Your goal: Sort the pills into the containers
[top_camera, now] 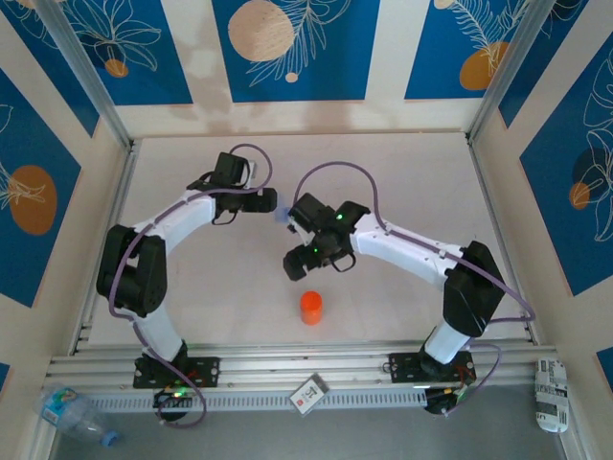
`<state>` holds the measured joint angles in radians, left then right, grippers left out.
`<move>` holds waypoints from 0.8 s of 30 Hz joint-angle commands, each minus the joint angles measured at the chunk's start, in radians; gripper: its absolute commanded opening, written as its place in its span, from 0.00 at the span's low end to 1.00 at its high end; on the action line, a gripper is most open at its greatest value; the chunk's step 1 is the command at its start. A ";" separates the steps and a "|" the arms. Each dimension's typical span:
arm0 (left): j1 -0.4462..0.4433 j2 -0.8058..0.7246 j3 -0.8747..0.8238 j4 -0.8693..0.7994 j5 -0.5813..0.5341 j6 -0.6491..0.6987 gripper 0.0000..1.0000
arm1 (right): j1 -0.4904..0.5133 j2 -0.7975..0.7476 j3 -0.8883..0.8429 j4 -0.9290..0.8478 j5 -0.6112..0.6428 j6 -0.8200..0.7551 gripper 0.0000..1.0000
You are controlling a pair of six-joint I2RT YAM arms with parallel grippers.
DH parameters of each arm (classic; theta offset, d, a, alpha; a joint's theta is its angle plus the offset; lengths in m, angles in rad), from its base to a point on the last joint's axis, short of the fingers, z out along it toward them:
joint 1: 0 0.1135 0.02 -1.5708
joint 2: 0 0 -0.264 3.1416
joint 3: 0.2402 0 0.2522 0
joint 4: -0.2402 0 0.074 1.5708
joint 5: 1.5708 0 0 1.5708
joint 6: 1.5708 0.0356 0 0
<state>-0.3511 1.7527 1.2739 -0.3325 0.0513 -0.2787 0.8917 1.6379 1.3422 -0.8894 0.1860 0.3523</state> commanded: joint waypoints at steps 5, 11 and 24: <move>0.050 0.003 0.011 -0.001 -0.016 0.039 1.00 | 0.076 -0.033 -0.055 -0.075 0.014 0.051 0.92; 0.070 0.028 0.027 -0.008 -0.009 0.047 1.00 | 0.133 -0.030 -0.070 -0.088 0.021 0.072 0.92; 0.080 0.043 0.028 -0.002 0.012 0.041 1.00 | 0.174 0.005 -0.112 -0.072 0.002 0.094 0.86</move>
<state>-0.2852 1.7771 1.2743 -0.3302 0.0448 -0.2527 1.0550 1.6329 1.2537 -0.9539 0.2024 0.4225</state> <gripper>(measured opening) 0.998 0.872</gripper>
